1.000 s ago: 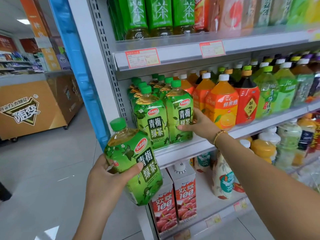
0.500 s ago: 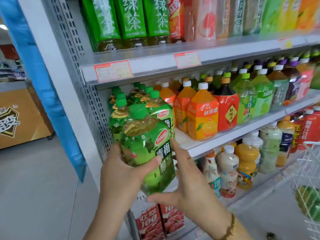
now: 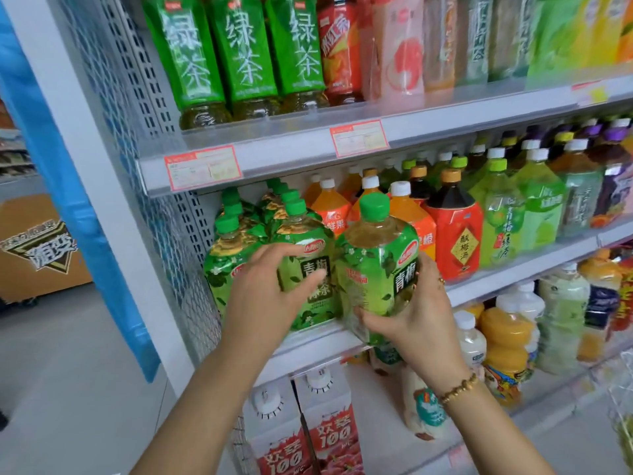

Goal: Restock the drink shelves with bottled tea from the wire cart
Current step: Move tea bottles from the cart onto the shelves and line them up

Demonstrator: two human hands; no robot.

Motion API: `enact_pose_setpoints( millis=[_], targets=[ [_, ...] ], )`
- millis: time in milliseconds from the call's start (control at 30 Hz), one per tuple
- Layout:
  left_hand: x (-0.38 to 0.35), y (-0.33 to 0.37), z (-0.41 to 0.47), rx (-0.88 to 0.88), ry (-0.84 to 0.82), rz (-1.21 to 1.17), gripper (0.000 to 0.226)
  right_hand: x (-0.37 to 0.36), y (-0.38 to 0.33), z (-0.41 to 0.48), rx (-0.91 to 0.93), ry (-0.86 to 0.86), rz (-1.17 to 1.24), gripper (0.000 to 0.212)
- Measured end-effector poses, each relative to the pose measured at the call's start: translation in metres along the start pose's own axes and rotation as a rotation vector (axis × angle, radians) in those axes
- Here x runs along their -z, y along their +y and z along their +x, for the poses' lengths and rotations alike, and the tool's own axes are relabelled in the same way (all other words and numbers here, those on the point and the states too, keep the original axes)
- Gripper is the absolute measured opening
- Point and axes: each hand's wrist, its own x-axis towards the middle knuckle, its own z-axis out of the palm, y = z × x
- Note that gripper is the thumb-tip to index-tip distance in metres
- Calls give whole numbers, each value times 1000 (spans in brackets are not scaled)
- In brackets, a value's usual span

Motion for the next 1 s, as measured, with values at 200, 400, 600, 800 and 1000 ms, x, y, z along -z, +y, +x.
enact_pose_setpoints(
  millis=[200,400,600,800,1000],
  targets=[
    [1,-68,-7,348,276,-25,93,-5,5,5,-32,-63,51,117],
    [-19,-90,-13,477,167,-196,99,-10,0,9,-31,-112,34,116],
    [-16,-99,1,603,51,-410,96,-15,0,15,-16,-145,26,119],
    [-12,-107,8,602,-23,-432,96,-14,6,14,-43,-88,65,106],
    [-16,-112,10,593,-25,-411,104,-8,7,12,-52,-106,46,113]
  ],
)
